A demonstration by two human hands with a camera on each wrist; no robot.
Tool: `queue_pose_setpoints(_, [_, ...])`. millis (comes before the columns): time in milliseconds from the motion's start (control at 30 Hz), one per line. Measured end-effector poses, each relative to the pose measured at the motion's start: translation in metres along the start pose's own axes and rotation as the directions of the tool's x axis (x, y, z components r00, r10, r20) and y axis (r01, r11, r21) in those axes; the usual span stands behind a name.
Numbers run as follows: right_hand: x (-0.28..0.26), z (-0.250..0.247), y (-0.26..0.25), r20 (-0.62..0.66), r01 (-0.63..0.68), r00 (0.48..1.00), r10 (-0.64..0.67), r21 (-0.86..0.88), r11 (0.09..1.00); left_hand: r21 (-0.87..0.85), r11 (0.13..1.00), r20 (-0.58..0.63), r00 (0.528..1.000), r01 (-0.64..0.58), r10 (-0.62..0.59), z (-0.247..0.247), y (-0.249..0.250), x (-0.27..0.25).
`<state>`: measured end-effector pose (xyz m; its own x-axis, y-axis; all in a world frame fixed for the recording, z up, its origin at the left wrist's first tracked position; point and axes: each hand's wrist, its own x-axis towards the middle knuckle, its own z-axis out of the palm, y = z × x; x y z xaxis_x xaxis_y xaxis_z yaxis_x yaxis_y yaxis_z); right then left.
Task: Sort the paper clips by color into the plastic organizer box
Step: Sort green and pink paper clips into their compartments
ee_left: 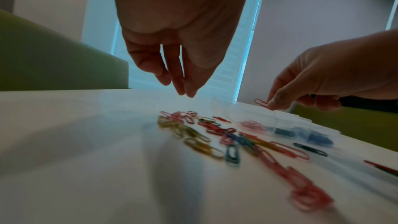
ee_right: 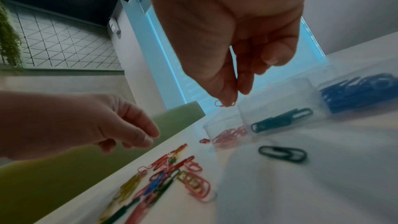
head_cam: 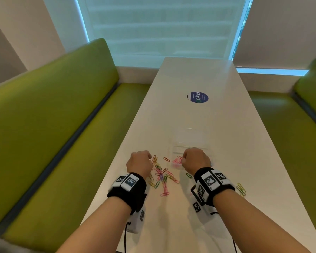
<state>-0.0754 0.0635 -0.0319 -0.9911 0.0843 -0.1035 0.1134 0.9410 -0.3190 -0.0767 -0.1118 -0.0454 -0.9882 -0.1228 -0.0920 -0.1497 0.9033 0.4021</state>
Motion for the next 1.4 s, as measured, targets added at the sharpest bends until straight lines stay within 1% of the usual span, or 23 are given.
queue_pose_setpoints(133, [0.002, 0.005, -0.003, 0.007, -0.006, 1.0, 0.006, -0.022, 1.0, -0.003, 1.0, 0.007, 1.0, 0.026, -0.026, -0.004, -0.014, 0.0])
queue_pose_setpoints(267, [-0.001, 0.007, -0.004, 0.007, 0.006, 1.0, -0.006, 0.012, 1.0, -0.028, 1.0, 0.038, 0.999, 0.003, -0.002, -0.005, -0.016, 0.0])
queue_pose_setpoints(433, [-0.009, 0.011, -0.006, 0.0, 0.048, 0.999, -0.049, 0.065, 0.997, -0.025, 0.993, 0.118, 0.986, -0.117, 0.12, 0.002, -0.009, -0.004])
queue_pose_setpoints(567, [-0.017, 0.012, -0.007, 0.019, 0.068, 0.997, -0.069, 0.067, 0.995, 0.008, 0.982, 0.188, 0.964, -0.191, 0.186, 0.008, -0.004, -0.007])
queue_pose_setpoints(633, [-0.02, 0.012, -0.007, 0.026, 0.071, 0.997, -0.072, 0.065, 0.995, 0.023, 0.976, 0.2, 0.958, -0.215, 0.206, 0.01, -0.003, -0.009])
queue_pose_setpoints(833, [-0.025, 0.013, -0.008, 0.051, 0.072, 0.996, -0.076, 0.066, 0.995, 0.025, 0.982, 0.222, 0.959, -0.186, 0.176, 0.007, -0.006, -0.01])
queue_pose_setpoints(933, [-0.027, 0.018, -0.015, 0.086, 0.113, 0.989, -0.118, 0.068, 0.991, 0.001, 0.989, 0.25, 0.958, -0.146, 0.141, 0.004, -0.009, -0.013])
queue_pose_setpoints(1000, [-0.028, 0.023, -0.022, 0.113, 0.147, 0.982, -0.154, 0.066, 0.987, -0.017, 0.99, 0.25, 0.958, -0.139, 0.139, 0.003, -0.011, -0.014])
queue_pose_setpoints(1067, [-0.029, 0.028, -0.028, 0.176, 0.179, 0.967, -0.186, 0.053, 0.982, -0.023, 0.989, 0.229, 0.962, -0.144, 0.146, 0.001, -0.014, -0.013])
queue_pose_setpoints(1133, [-0.031, 0.032, -0.034, 0.259, 0.223, 0.939, -0.225, 0.037, 0.974, -0.008, 0.987, 0.217, 0.963, -0.161, 0.159, -0.001, -0.017, -0.012])
queue_pose_setpoints(1200, [-0.033, 0.035, -0.038, 0.306, 0.254, 0.918, -0.252, 0.035, 0.967, 0.005, 0.986, 0.212, 0.964, -0.166, 0.161, -0.001, -0.021, -0.011])
queue_pose_setpoints(1300, [-0.034, 0.039, -0.041, 0.319, 0.276, 0.909, -0.269, 0.024, 0.961, 0.017, 0.988, 0.212, 0.966, -0.153, 0.146, -0.001, -0.023, -0.011])
queue_pose_setpoints(1400, [-0.033, 0.036, -0.038, 0.311, 0.274, 0.914, -0.262, 0.005, 0.962, 0.013, 0.991, 0.213, 0.969, -0.135, 0.129, 0.002, -0.021, -0.012])
